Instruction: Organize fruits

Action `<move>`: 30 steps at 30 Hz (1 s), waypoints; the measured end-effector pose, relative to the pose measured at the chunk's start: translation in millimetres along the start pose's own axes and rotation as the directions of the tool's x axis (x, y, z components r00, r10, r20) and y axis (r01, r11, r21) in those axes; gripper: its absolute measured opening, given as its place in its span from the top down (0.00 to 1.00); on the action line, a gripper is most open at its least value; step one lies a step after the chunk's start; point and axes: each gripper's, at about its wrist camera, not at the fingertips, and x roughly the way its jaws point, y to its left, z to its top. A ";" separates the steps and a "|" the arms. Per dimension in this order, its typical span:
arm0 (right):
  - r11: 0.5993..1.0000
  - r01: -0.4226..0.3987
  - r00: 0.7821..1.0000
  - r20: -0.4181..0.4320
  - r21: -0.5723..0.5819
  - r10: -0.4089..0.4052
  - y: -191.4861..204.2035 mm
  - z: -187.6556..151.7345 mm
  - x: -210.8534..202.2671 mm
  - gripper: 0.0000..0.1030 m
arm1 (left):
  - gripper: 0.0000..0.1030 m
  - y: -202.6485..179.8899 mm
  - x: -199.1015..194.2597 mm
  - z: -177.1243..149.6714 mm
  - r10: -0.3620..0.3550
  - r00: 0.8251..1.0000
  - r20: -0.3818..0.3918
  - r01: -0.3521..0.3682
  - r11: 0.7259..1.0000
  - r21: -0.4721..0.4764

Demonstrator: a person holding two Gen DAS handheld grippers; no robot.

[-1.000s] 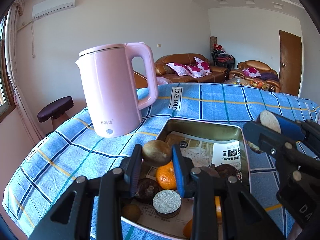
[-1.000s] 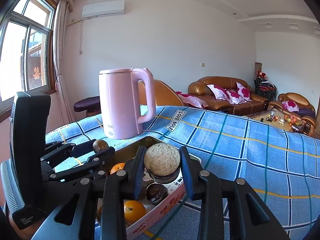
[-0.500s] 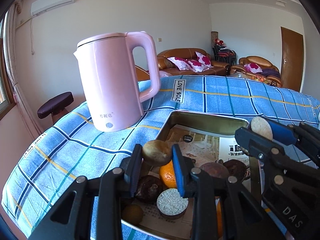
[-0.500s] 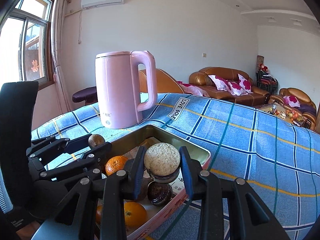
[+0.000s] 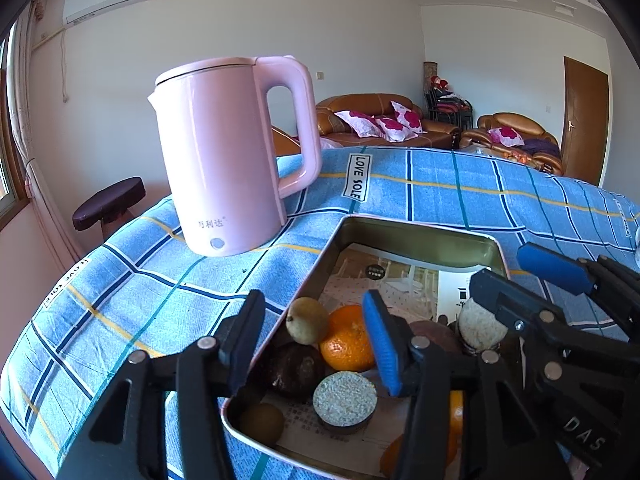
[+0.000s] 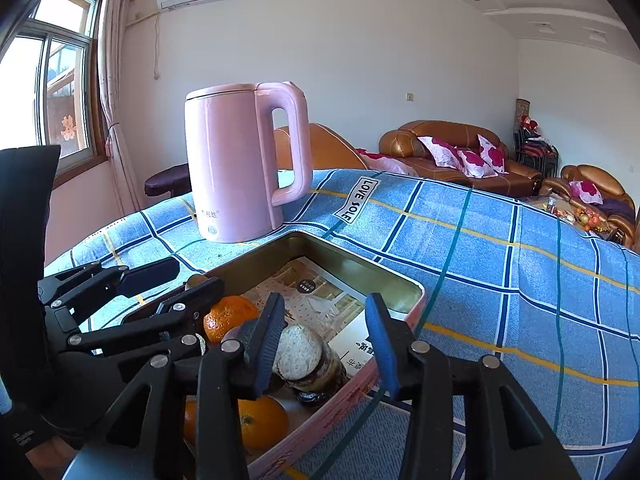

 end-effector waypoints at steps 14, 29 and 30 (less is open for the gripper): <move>0.993 0.064 0.995 0.073 0.096 -0.071 -19.9 -4.6 -27.3 0.25 | 0.09 6.3 -20.1 -0.7 -0.011 0.998 0.054 0.012 1.000 -0.029; 0.991 0.106 0.989 0.096 0.079 -0.113 -14.9 -6.6 -47.3 0.23 | 0.04 4.8 -33.5 0.9 -0.014 0.996 0.091 0.017 0.999 -0.033; 0.991 0.106 0.989 0.098 0.079 -0.113 -14.8 -6.4 -48.2 0.23 | 0.04 4.8 -33.9 0.8 -0.014 0.996 0.092 0.017 0.999 -0.034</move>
